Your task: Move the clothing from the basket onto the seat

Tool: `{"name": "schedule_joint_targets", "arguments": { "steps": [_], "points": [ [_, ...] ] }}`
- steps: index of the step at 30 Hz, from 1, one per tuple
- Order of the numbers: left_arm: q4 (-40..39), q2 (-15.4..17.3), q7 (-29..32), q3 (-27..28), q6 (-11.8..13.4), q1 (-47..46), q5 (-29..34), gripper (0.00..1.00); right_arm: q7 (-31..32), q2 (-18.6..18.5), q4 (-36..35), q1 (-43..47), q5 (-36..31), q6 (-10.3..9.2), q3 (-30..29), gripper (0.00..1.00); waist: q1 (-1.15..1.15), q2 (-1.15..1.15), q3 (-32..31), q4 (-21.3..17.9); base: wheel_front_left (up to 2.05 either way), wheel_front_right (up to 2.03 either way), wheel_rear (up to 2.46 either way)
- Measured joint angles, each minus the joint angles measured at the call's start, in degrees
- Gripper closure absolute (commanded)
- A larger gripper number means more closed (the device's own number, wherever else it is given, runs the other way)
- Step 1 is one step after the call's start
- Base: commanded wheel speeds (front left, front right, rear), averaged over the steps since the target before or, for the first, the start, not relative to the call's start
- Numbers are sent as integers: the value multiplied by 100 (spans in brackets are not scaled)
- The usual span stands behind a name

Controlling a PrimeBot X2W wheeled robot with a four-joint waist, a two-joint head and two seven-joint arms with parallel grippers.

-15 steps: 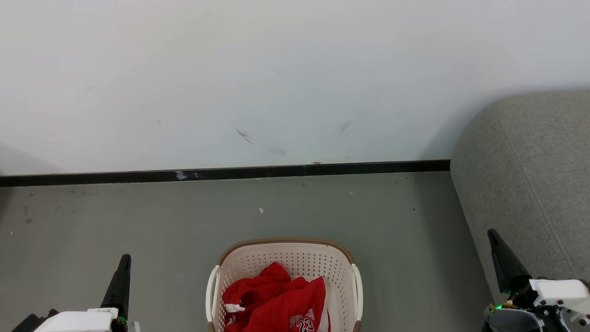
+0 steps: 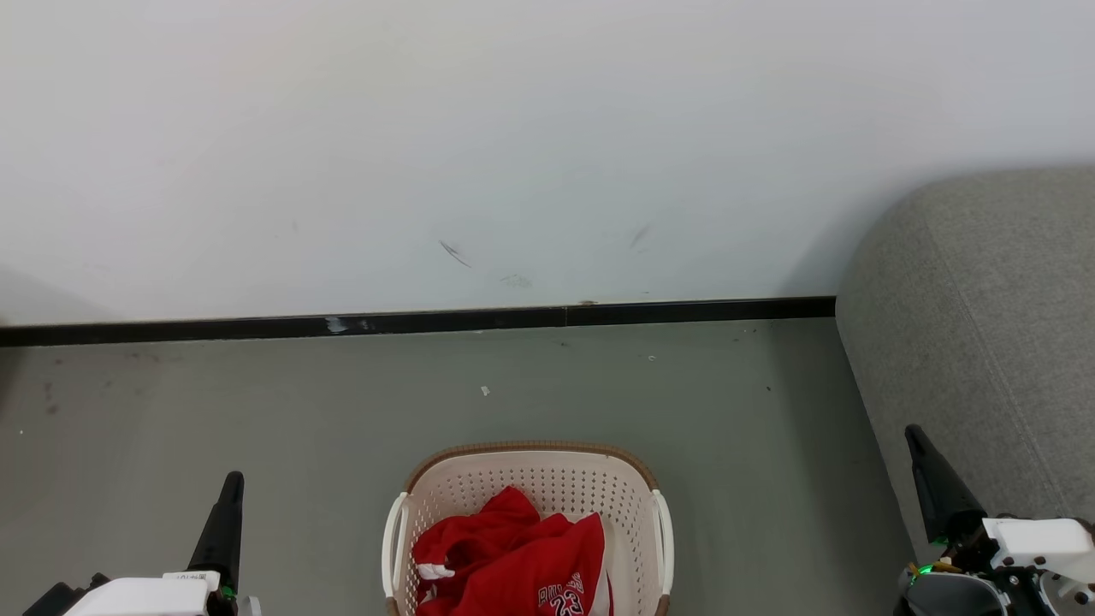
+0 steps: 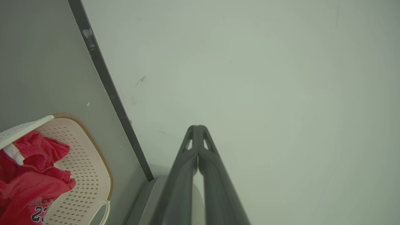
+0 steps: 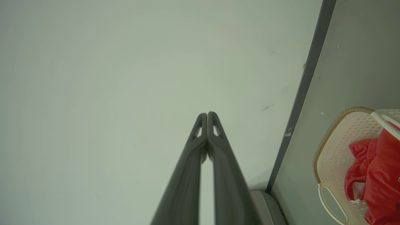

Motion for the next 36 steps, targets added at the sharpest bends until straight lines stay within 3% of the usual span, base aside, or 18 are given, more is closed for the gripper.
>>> {"name": "schedule_joint_targets", "arguments": {
  "steps": [10,11,12,15,16,28,36],
  "points": [
    [0,-2,0,4,0,0,0,100,0,1,1,-1,0,0,-2,100,0,0,0,0,0,0,0],
    [0,-2,1,4,0,0,0,0,0,1,1,-1,0,0,-2,0,0,0,0,0,0,0,0],
    [32,-15,-4,-2,0,13,-2,100,-1,8,27,17,4,-1,-1,100,0,0,0,0,0,0,0],
    [209,-132,-5,-30,1,162,-2,100,-1,94,216,182,9,-7,10,100,0,0,0,0,0,0,0],
    [264,-167,-5,-41,2,220,-2,0,-1,129,276,242,9,-8,14,0,0,0,0,0,0,0,0],
    [253,-199,-193,-200,3,299,113,0,-180,156,157,327,-110,-8,20,0,0,0,6,-6,0,0,0],
    [208,-188,-363,-312,3,298,470,0,-333,70,-11,331,-571,-8,33,0,7,0,2,-1,0,0,0]
  ]
}}
